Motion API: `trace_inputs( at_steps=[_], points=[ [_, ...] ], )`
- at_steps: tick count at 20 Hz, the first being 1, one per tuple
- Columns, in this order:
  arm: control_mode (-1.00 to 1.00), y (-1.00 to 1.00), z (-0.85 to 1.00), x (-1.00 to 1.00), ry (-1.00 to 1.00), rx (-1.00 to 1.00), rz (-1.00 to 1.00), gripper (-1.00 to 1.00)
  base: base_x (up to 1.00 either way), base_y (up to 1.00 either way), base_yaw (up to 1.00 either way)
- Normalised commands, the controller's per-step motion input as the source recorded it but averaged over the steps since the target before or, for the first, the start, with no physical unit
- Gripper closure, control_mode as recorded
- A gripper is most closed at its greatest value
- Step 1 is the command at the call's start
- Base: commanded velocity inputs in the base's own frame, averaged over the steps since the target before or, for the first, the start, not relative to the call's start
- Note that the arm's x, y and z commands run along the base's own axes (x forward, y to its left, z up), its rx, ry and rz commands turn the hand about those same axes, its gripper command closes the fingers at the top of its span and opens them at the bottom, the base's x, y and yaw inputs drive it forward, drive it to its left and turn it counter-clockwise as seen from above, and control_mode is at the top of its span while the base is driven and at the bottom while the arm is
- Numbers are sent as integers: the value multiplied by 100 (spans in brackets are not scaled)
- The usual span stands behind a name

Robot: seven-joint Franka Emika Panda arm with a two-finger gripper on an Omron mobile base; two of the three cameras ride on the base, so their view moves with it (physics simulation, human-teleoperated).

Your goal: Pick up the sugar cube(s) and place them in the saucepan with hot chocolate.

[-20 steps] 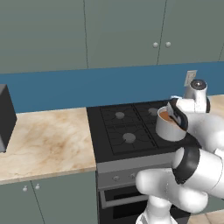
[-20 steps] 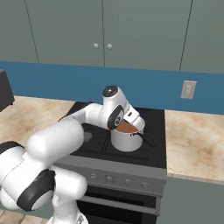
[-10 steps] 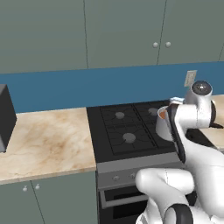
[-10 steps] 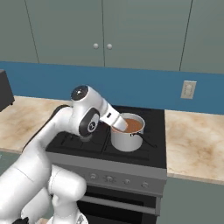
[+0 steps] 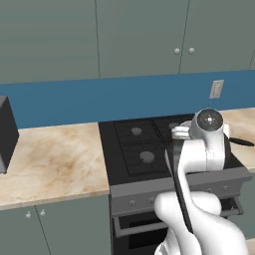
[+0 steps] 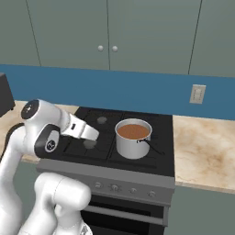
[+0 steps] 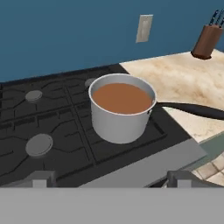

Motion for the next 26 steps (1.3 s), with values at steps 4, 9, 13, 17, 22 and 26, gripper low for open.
trace_inputs(
  at_steps=[4,9,13,17,22,26],
  points=[
    [-100,84,23,-36,3,-4,25,-100,0,0,0],
    [-100,42,22,-5,24,3,28,-100,0,0,0],
    [-100,18,-2,3,38,13,24,-100,0,0,0],
    [-100,23,-30,1,36,4,23,-100,0,0,0],
    [-100,27,-56,-1,26,0,4,-100,0,0,0],
    [-100,2,-66,-7,3,0,-5,-100,0,0,0]
  ],
)
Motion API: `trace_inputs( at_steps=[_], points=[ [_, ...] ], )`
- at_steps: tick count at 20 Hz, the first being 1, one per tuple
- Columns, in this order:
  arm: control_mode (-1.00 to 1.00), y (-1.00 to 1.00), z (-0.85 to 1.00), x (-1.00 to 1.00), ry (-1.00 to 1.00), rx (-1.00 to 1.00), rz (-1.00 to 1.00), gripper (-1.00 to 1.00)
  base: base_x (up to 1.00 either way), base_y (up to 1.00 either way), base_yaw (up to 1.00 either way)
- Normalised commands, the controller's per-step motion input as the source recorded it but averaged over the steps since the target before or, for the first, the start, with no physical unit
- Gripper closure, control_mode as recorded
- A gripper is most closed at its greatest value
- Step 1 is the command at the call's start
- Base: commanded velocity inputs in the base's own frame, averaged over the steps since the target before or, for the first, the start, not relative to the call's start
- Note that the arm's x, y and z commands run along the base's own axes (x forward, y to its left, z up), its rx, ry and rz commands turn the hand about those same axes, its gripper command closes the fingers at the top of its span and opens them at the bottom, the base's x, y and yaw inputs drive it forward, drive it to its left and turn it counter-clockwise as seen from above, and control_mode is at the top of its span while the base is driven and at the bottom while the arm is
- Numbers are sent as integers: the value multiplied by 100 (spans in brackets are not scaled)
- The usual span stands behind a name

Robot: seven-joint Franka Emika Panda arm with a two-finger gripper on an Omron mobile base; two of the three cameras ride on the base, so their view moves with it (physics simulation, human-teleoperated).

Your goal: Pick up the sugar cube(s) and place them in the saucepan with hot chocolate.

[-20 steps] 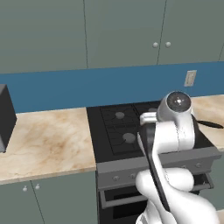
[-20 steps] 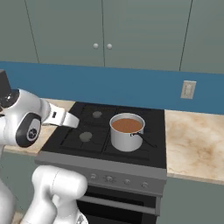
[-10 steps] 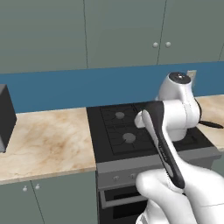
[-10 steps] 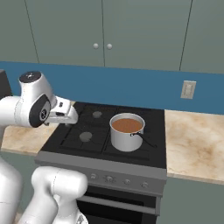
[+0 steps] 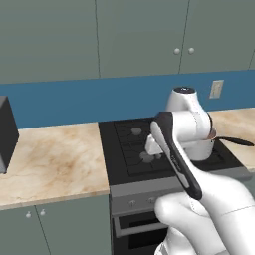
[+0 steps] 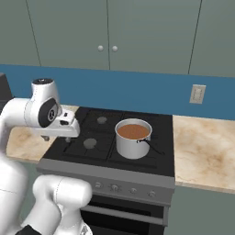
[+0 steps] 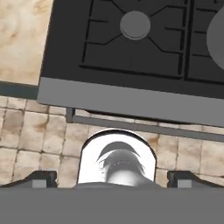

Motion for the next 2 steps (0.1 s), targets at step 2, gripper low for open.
trace_inputs(
  at_steps=[2],
  points=[
    [-100,0,-78,0,0,0,-8,-100,0,0,0]
  ],
)
